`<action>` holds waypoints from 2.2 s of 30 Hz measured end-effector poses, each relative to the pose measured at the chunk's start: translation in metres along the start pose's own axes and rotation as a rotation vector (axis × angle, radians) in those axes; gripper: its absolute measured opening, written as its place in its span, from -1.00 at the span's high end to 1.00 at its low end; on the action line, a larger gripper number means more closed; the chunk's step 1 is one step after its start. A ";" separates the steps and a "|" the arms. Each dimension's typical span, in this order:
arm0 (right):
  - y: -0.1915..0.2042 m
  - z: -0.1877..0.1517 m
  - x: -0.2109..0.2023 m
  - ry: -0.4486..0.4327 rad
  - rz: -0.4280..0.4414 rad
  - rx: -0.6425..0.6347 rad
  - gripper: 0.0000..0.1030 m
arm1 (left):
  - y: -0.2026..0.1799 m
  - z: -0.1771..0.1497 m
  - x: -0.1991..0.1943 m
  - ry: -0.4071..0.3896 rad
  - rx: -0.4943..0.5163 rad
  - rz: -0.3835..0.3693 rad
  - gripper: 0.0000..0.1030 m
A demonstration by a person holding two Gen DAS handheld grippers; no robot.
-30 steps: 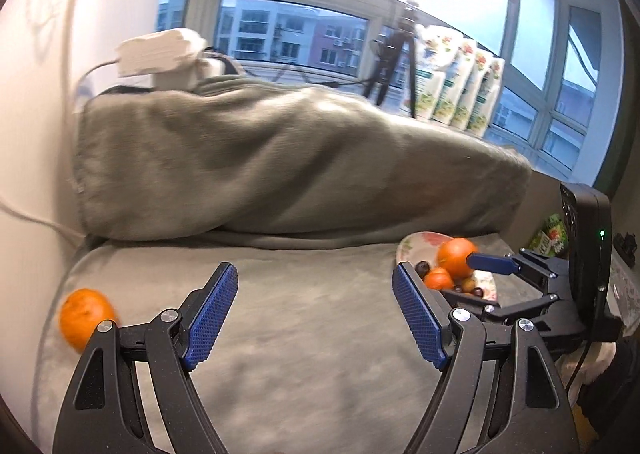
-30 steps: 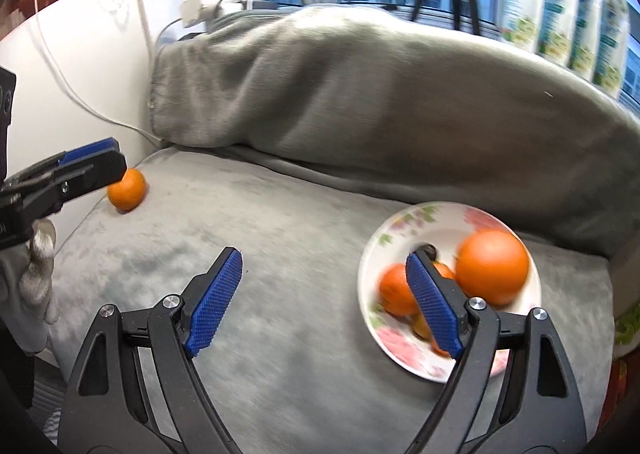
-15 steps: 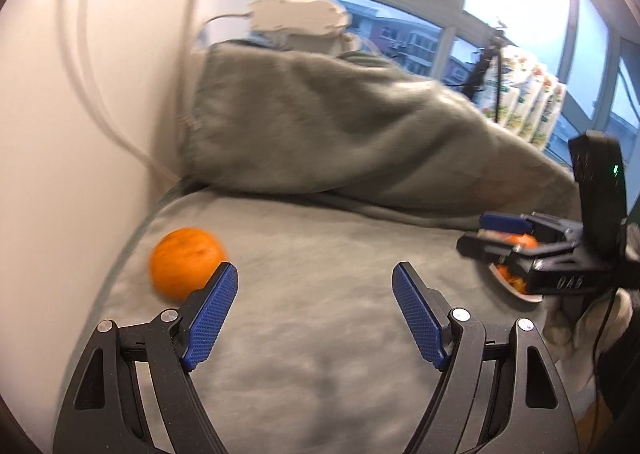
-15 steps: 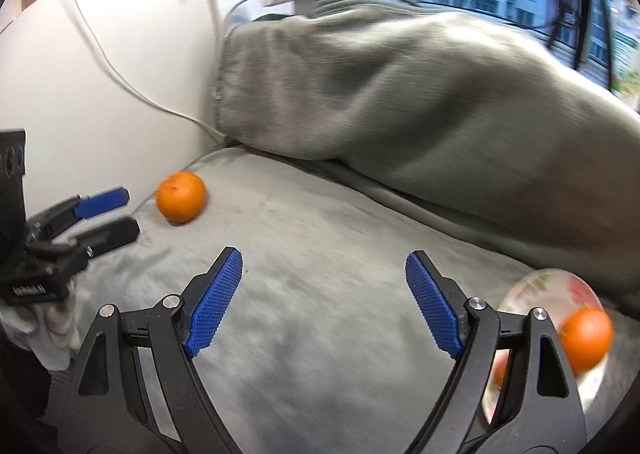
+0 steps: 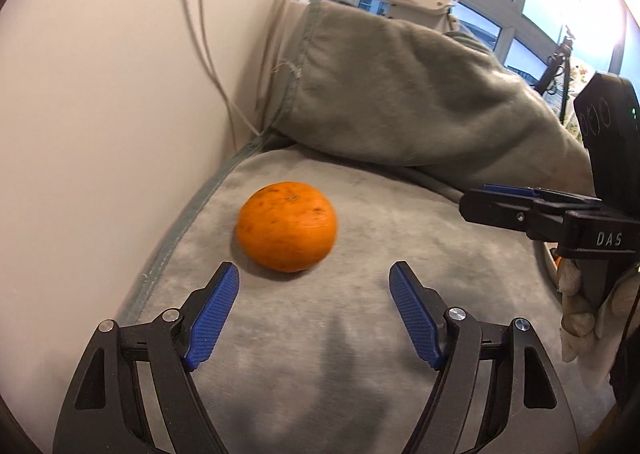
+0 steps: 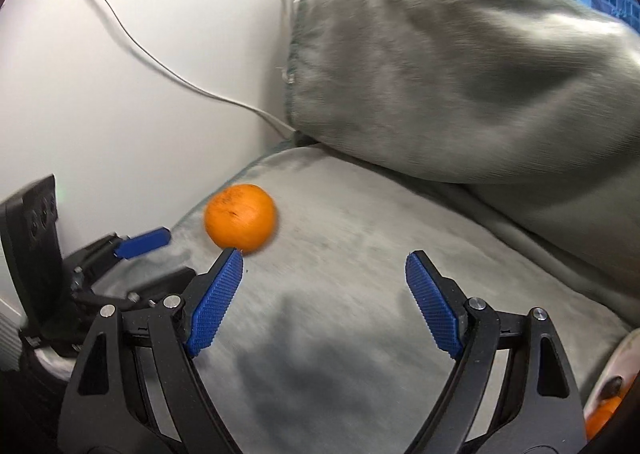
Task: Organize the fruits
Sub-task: 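Close the left gripper on the orange while the right gripper clamps its other side, then lift the orange with both grippers and carry it over the plate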
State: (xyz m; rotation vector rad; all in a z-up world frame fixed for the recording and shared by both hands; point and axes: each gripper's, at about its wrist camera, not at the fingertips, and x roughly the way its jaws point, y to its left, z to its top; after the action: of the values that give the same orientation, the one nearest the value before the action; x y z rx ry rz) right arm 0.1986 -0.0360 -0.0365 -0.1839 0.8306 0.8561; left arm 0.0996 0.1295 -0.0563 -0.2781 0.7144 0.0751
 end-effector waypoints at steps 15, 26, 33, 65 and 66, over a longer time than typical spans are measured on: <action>0.015 0.023 0.069 0.080 0.177 0.103 -0.56 | 0.022 0.001 0.033 0.048 -0.033 -0.003 -0.49; 0.020 0.026 0.093 0.104 0.255 0.147 -0.44 | 0.026 0.009 0.046 0.092 -0.055 -0.032 -0.35; 0.024 0.026 0.105 0.130 0.283 0.153 -0.23 | 0.028 0.012 0.054 0.121 -0.062 -0.048 -0.23; 0.014 0.013 0.048 0.055 0.270 0.161 -0.03 | -0.015 0.023 0.020 0.078 -0.007 -0.091 -0.07; 0.013 0.012 0.043 0.052 0.269 0.162 -0.03 | -0.018 0.023 0.019 0.075 -0.001 -0.093 -0.07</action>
State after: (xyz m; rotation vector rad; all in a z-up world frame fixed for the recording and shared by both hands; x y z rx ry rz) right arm 0.2122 0.0038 -0.0569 0.0496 0.9827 1.0333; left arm 0.1315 0.1181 -0.0477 -0.3159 0.7751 -0.0236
